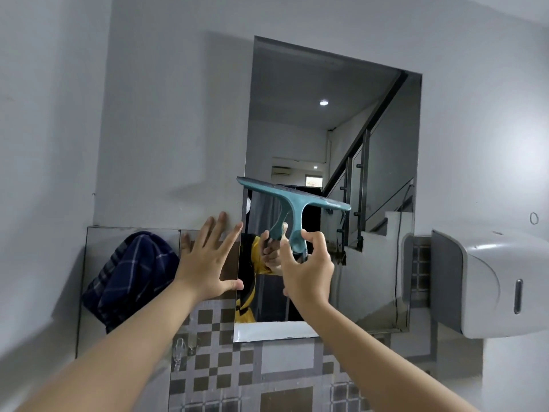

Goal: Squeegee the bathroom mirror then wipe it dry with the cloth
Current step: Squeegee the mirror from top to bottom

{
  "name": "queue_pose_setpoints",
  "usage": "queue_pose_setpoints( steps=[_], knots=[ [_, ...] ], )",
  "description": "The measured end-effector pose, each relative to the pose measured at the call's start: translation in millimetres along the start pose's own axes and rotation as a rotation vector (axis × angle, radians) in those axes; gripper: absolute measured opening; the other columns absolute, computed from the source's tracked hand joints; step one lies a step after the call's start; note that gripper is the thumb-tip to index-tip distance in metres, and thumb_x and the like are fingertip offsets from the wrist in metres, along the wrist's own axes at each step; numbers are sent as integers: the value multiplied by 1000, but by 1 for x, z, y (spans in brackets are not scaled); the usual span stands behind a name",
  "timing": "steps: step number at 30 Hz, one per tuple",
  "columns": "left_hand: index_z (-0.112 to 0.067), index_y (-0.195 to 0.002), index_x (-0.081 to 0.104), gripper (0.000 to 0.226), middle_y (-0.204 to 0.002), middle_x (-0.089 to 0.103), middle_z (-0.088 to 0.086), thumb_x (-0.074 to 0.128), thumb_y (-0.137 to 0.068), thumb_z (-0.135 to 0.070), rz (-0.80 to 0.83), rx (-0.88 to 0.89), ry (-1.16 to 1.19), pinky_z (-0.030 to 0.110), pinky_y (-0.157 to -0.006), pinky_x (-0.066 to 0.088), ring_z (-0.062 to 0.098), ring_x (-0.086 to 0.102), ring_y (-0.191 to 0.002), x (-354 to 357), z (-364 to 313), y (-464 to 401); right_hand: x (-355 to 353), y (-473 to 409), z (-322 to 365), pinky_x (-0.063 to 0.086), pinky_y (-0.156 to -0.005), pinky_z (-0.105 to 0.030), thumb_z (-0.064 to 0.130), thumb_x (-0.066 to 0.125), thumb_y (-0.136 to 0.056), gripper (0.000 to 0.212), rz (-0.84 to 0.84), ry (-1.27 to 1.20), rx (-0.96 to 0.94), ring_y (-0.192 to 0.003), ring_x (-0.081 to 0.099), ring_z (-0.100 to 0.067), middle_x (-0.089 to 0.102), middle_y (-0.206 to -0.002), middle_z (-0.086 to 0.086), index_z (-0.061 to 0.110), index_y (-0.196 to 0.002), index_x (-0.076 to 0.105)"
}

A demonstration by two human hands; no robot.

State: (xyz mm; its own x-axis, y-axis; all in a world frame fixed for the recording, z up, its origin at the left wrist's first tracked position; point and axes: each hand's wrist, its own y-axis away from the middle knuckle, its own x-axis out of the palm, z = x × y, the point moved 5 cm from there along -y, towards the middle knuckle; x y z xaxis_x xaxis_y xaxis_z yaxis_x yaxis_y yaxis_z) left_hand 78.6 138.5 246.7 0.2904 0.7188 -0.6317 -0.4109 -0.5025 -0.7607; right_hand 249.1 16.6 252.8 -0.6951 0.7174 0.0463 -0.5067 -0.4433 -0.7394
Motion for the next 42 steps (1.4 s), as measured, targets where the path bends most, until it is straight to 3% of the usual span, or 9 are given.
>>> queue_pose_setpoints(
  steps=[3, 9, 14, 17, 22, 26, 31, 36, 42],
  knots=[
    [-38, -146, -14, 121, -158, -15, 4, 60, -59, -79, -10, 3, -7, 68, -105, 4, 32, -10, -144, 1, 1, 1, -16, -10, -5, 41, -38, -20, 25, 70, -86, 24, 22, 90, -117, -36, 44, -7, 51, -58, 13, 20, -105, 56],
    [-37, -148, -4, 116, -159, -7, 5, 55, -59, -82, -27, 8, -30, 64, -103, 0, 34, -3, -145, 3, 1, 3, -37, -32, -14, 40, -41, -19, 28, 72, -84, 33, 87, 193, -208, -39, 46, -2, 59, -65, 14, 19, -113, 58],
    [-40, -145, -12, 113, -157, -17, 1, 49, -61, -84, -17, -14, -38, 62, -104, -4, 31, -11, -144, 5, 2, 3, -53, -48, -22, 51, -45, -31, 30, 74, -82, 36, 126, 269, -294, -45, 52, -9, 69, -78, 4, 20, -114, 60],
    [-43, -141, -21, 113, -156, -23, -1, 45, -61, -86, -7, -25, -40, 63, -106, -3, 29, -17, -143, 6, 3, 3, -67, -60, -29, 52, -44, -38, 32, 74, -81, 37, 159, 326, -341, -46, 55, -20, 67, -68, 2, 23, -115, 61],
    [-44, -139, -27, 115, -156, -21, 1, 45, -60, -87, -13, -36, -54, 65, -107, 2, 29, -15, -143, 6, 3, 3, -96, -73, -39, 36, -41, -18, 27, 77, -79, 37, 195, 418, -436, -39, 39, -6, 58, -59, 11, 19, -112, 64],
    [-43, -144, -16, 114, -158, -11, 3, 44, -58, -89, -28, -28, -36, 67, -105, 4, 32, -7, -144, 6, 3, 2, -123, -76, -50, 33, -39, -9, 16, 80, -76, 36, 225, 467, -440, -46, 51, 1, 45, -52, 21, 12, -109, 66],
    [-40, -146, -9, 115, -159, -8, 3, 51, -58, -84, -16, -35, -44, 71, -104, 12, 32, -4, -145, 5, 1, 3, -162, -88, -79, 28, -41, -21, 28, 78, -77, 39, 213, 548, -391, -37, 30, -8, 49, -48, 3, 23, -113, 64],
    [-43, -144, -13, 117, -159, -9, 2, 57, -58, -81, -10, -47, -36, 72, -103, 12, 30, -5, -146, 5, 1, 3, -195, -94, -103, 53, -47, -45, 48, 69, -74, 38, 212, 543, -325, -48, 55, -29, 67, -68, -9, 39, -109, 57],
    [-42, -145, -9, 117, -160, -6, 4, 59, -57, -80, -14, -59, -42, 74, -102, 13, 32, -2, -145, 3, 5, 6, -205, -87, -112, 39, -41, -28, 53, 62, -73, 31, 169, 468, -273, -41, 40, -13, 65, -63, -7, 47, -101, 52]
  ],
)
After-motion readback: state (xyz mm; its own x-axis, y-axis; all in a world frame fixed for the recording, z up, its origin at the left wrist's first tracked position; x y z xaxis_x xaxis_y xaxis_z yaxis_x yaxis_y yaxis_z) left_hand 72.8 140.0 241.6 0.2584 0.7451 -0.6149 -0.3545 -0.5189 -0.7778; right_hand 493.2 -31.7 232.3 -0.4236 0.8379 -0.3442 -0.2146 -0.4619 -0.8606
